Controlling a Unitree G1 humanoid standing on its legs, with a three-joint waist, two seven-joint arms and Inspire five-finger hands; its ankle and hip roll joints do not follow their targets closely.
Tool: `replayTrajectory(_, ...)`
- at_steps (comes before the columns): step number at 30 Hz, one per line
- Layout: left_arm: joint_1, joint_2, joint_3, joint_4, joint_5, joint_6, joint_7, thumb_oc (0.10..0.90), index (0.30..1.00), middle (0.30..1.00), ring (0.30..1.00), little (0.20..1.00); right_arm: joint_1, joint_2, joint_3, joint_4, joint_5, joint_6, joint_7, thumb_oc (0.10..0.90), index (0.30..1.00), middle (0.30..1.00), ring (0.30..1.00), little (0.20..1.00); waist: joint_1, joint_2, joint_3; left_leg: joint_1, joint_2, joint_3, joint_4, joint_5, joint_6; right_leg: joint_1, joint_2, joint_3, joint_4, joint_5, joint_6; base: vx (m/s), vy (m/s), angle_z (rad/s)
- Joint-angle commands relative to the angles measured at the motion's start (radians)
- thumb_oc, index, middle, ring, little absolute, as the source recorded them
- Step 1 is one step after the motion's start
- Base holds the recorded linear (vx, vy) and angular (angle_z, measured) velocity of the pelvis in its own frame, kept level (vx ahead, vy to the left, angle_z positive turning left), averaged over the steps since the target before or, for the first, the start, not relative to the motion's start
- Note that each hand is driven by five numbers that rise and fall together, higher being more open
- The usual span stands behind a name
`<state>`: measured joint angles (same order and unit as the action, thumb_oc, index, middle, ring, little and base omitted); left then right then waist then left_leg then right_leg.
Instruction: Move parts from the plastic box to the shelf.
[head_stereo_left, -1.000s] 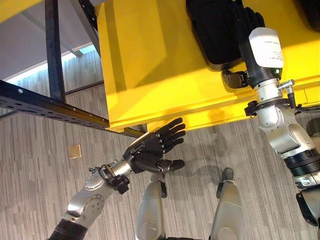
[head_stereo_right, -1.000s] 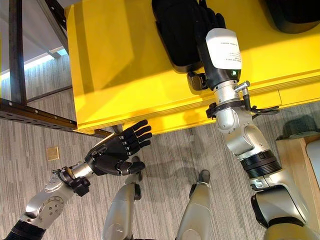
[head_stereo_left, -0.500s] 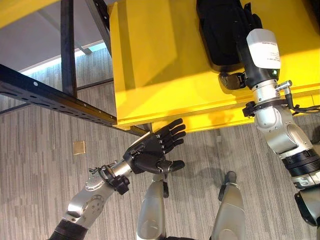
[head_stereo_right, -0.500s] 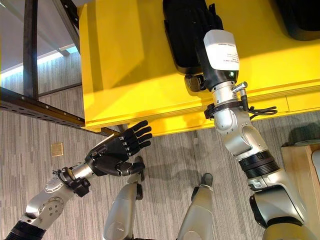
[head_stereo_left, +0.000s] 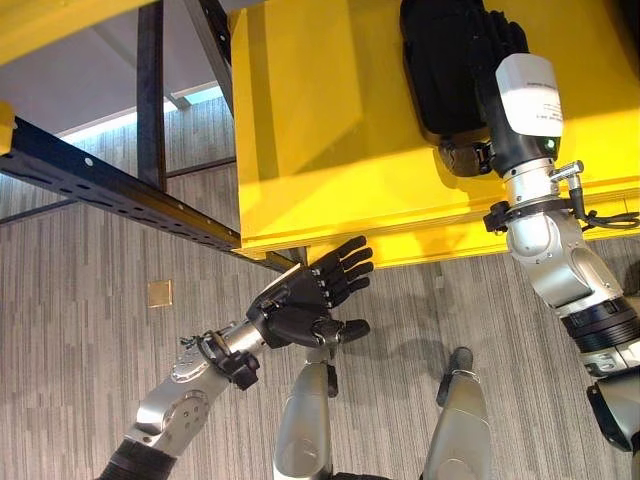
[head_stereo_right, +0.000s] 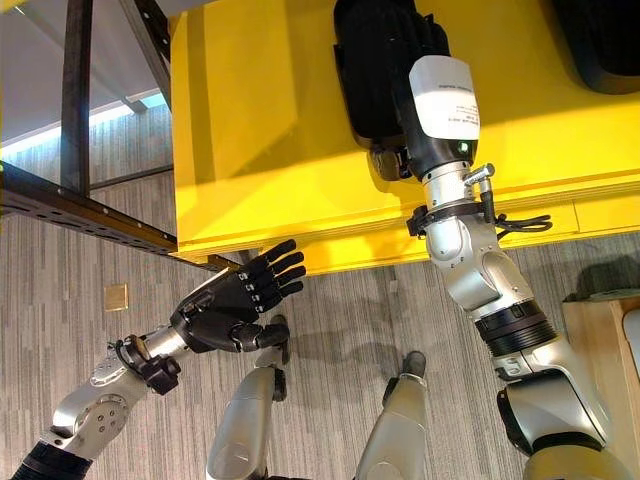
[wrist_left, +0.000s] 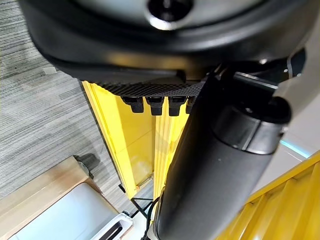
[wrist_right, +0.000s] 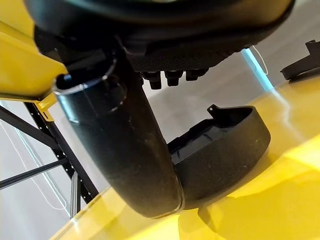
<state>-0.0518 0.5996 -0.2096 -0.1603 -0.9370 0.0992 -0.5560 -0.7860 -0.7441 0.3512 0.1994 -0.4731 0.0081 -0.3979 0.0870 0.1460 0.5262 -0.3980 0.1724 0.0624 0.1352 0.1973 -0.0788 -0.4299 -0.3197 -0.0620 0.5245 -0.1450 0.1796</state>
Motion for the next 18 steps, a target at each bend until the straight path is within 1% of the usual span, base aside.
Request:
replayTrajectory(1,-0.023,-0.002,-0.002,-0.172,-0.065,-0.068,-0.049,0.9,1.0,1.0,1.0,1.0,-0.209,-0.041,-0.048,-0.037,-0.063,-0.018,-0.11,0.9,1.0,1.0,1.0,1.0,0.013,-0.02,-0.006,0.064,0.005,0.001,0.136,-0.224,0.003,0.066,0.026,-0.052,-0.086,0.032,-0.078,0.0,0.0,0.0)
replayTrajectory(6,-0.026,0.0,-0.001,-0.175,-0.067,-0.063,-0.054,0.9,1.0,1.0,1.0,1.0,-0.205,-0.058,-0.056,-0.011,-0.079,-0.022,-0.121,0.9,1.0,1.0,1.0,1.0,0.011,-0.021,-0.006,0.063,0.008,0.003,0.133,-0.222,0.003,0.067,0.027,-0.053,-0.093,0.035,-0.077,0.0,0.0,0.0)
replayTrajectory(14,-0.031,0.006,-0.003,-0.179,-0.071,-0.053,-0.054,0.9,1.0,1.0,1.0,1.0,-0.194,-0.077,-0.064,-0.005,-0.061,-0.024,-0.118,0.9,1.0,1.0,1.0,1.0,0.005,-0.026,-0.006,0.065,0.014,0.005,0.132,-0.222,0.002,0.071,0.031,-0.051,-0.099,0.036,-0.077,0.0,0.0,0.0)
replayTrajectory(16,-0.031,0.007,-0.002,-0.18,-0.074,-0.052,-0.055,0.9,1.0,1.0,1.0,1.0,-0.19,-0.078,-0.066,-0.006,-0.059,-0.032,-0.116,0.9,1.0,1.0,1.0,1.0,0.004,-0.026,-0.006,0.067,0.014,0.006,0.131,-0.222,0.002,0.073,0.031,-0.052,-0.1,0.036,-0.078,0.0,0.0,0.0)
replayTrajectory(18,-0.031,0.004,-0.003,-0.179,-0.075,-0.053,-0.057,0.9,1.0,1.0,1.0,1.0,-0.184,-0.071,-0.065,-0.017,-0.05,-0.053,-0.113,0.9,1.0,1.0,1.0,1.0,0.001,-0.027,-0.006,0.07,0.017,0.008,0.126,-0.219,0.002,0.074,0.032,-0.052,-0.103,0.037,-0.077,0.0,0.0,0.0)
